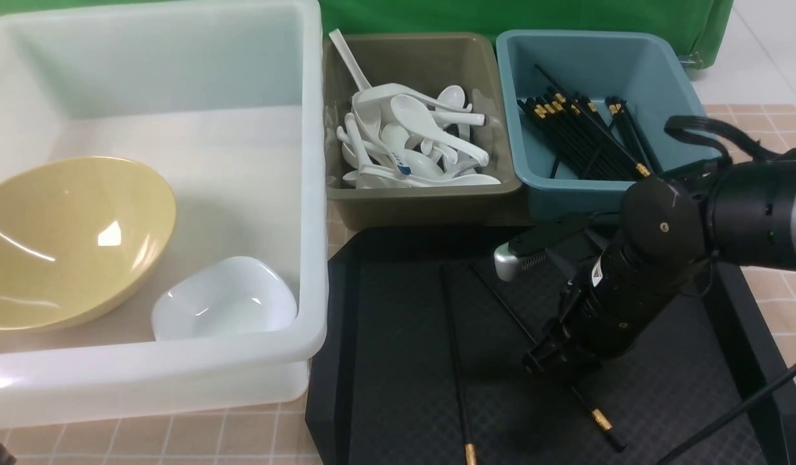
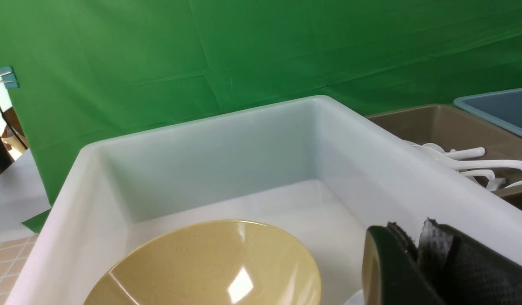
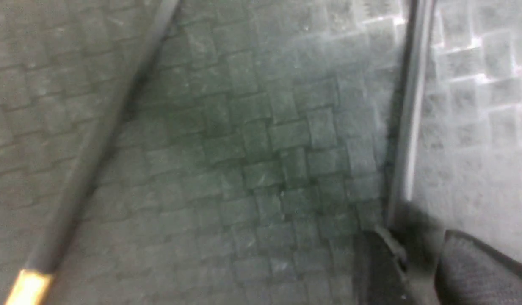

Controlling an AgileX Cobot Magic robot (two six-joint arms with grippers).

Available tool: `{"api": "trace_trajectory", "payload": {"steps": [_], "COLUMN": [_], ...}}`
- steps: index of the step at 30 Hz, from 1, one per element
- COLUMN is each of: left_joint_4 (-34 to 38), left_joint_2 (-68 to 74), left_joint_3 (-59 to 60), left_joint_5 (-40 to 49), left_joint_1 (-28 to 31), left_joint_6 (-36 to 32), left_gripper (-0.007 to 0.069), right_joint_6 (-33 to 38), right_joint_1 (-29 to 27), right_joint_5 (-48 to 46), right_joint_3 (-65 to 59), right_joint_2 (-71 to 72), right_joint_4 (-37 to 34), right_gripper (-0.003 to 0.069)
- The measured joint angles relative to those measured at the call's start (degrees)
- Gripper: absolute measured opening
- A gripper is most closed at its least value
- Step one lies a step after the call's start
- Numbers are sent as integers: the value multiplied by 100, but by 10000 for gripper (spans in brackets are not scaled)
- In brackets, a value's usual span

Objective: On brown table put chopsticks spoon bowls plates into blue grey white boxes.
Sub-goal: 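Grasp the chopsticks with the right gripper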

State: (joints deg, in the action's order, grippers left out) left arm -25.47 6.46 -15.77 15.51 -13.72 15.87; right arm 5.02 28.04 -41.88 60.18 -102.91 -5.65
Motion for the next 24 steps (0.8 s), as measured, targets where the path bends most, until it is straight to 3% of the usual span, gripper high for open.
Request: {"api": "trace_trajectory", "payload": {"steps": [5, 7, 13, 16, 21, 23, 24], "left_joint_4": [0, 0, 0, 0, -12, -12, -12], "left_joint_2": [0, 0, 0, 0, 0, 0, 0], "left_joint_3": [0, 0, 0, 0, 0, 0, 0], "left_joint_5": [0, 0, 0, 0, 0, 0, 0], "left_joint_1": [-2, -7, -7, -7, -7, -7, -7], "left_joint_6": [0, 0, 0, 0, 0, 1, 1], "left_gripper": [59, 59, 59, 59, 59, 59, 59], "right_joint_6": [308, 453, 593, 619, 553, 524, 514], "right_joint_1": [0, 0, 0, 0, -51, -310, -365], "right_joint_5": [-29, -29, -100, -34, 1427, 2988, 3226], "right_joint_3": [67, 62, -25, 221, 534, 564, 571], "right_joint_2": [-98, -43, 884, 1691, 2460, 2418, 2378], "right_joint_4": [43, 77, 54, 375, 1533, 1999, 2014], "right_gripper": [165, 87, 74, 74, 74, 74, 74]}}
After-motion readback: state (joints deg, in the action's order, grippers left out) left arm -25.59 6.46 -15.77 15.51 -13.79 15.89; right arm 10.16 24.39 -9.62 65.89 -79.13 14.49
